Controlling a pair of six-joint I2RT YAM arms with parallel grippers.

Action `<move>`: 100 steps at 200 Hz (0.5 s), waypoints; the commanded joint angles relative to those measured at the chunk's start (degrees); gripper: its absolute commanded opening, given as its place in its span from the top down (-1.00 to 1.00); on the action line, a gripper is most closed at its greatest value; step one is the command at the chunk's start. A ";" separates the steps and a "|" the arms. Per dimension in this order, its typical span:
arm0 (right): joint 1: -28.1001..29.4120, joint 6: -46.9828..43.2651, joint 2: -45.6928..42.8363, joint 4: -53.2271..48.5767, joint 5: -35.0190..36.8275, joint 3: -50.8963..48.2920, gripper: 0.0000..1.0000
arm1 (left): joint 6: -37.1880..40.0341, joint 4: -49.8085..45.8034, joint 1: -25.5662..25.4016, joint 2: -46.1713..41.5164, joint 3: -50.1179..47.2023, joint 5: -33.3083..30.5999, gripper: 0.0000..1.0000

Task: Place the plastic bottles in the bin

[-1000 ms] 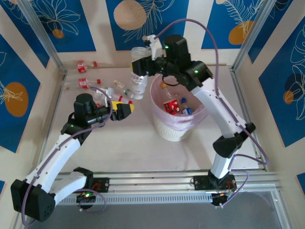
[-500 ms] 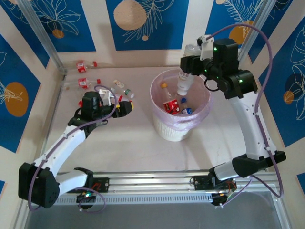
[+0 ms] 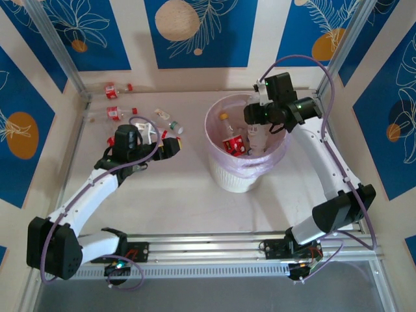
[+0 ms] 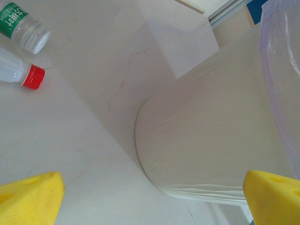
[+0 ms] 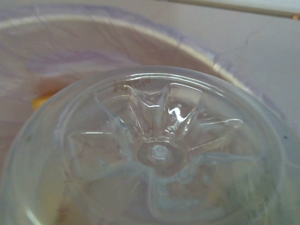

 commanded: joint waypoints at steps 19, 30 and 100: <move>0.79 0.51 2.34 1.87 -0.07 -3.56 -0.18 | 0.85 -0.73 0.57 0.40 1.62 -0.38 -0.95; 1.15 0.66 3.02 2.24 -0.26 -4.16 -0.18 | 0.81 -0.75 0.62 0.62 1.62 -0.32 -0.95; 2.56 1.93 6.88 5.66 -1.40 -7.02 -0.34 | 0.72 -0.94 0.67 0.20 0.78 -0.47 -0.95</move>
